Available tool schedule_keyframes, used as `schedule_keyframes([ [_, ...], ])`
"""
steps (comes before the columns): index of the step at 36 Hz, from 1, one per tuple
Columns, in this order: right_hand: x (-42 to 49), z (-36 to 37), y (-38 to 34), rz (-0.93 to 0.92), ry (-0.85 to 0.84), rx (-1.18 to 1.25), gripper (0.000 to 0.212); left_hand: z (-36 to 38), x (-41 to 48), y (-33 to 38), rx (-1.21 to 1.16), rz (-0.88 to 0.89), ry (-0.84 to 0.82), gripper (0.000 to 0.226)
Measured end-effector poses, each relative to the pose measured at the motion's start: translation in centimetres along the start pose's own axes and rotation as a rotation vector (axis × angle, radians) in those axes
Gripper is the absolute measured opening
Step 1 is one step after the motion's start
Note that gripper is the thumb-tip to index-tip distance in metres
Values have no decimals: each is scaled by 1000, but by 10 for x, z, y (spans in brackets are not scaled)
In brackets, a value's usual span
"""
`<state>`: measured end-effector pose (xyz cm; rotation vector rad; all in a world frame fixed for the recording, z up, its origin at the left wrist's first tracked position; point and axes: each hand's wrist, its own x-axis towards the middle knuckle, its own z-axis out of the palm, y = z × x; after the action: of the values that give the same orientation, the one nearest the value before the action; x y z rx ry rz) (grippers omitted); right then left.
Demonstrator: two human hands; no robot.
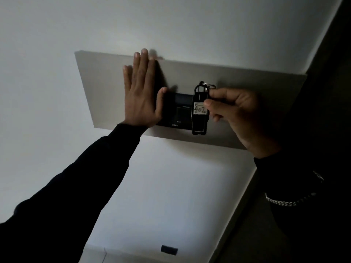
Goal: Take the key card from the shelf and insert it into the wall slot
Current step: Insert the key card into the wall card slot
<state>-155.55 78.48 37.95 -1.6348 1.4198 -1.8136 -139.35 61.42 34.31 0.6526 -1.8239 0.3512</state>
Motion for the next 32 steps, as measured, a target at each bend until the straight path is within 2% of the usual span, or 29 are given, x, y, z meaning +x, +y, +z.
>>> schedule_keyframes([
  [5, 24, 10, -8, -99, 69, 14, 22, 12, 13, -31, 218, 37, 94, 74],
  [15, 46, 26, 4, -187, 131, -45, 17, 15, -4, -73, 278, 19, 179, 78],
  [24, 40, 33, 24, -87, 137, -172, 29, 12, -5, -78, 287, 14, 171, 79],
  [32, 36, 30, 28, -104, 171, -282, 24, 12, -6, -76, 298, 17, 172, 78],
])
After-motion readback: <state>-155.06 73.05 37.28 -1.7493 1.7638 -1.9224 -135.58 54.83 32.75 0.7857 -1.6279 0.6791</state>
